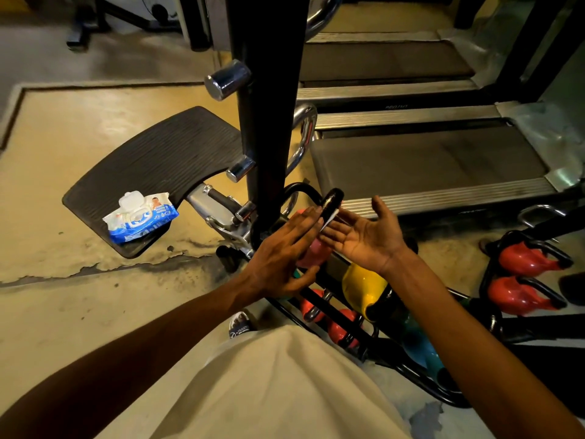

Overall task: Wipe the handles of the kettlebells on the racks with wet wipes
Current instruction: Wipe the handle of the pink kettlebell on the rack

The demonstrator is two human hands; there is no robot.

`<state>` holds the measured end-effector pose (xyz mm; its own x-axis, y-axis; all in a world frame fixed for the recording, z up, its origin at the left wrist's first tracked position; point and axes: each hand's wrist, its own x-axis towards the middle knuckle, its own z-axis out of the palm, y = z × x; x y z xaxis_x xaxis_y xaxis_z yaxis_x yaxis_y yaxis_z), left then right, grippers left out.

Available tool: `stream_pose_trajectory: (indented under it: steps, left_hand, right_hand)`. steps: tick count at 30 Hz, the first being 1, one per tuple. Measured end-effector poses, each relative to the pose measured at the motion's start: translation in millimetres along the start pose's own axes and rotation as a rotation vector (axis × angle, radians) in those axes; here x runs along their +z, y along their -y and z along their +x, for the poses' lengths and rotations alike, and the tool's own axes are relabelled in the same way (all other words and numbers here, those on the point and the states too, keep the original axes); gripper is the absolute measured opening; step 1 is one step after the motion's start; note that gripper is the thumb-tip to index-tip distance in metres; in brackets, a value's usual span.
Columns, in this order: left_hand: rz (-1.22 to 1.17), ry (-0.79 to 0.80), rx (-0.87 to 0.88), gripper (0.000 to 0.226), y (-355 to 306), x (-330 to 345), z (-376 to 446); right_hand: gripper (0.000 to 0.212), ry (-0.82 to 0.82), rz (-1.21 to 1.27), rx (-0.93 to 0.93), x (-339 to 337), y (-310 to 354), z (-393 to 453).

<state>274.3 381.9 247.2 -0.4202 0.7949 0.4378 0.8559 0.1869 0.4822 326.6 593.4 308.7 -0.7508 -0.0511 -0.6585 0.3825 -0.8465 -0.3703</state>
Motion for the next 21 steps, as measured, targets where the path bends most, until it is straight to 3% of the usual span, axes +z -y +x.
stream_pose_trajectory:
  steps: [3, 7, 11, 15, 21]
  left_hand:
    - [-0.001, 0.044, 0.036, 0.08, 8, -12, 11]
    - [0.036, 0.17, 0.058, 0.08, 23, -26, 44]
    - [0.065, 0.305, 0.116, 0.078, 35, -31, 66]
    - [0.062, 0.292, 0.145, 0.082, 42, -36, 67]
    - [0.055, 0.326, 0.17, 0.083, 47, -40, 59]
  right_hand:
    - [0.09, 0.03, -0.068, 0.059, 3, 0, -6]
    - [0.096, -0.082, -0.001, -0.056, 6, 5, -4]
    - [0.103, -0.067, -0.125, 0.037, 3, -5, -8]
    - [0.099, -0.136, 0.036, -0.096, 1, 0, -11]
    - [0.1, -0.147, -0.118, -0.029, 4, -21, -21]
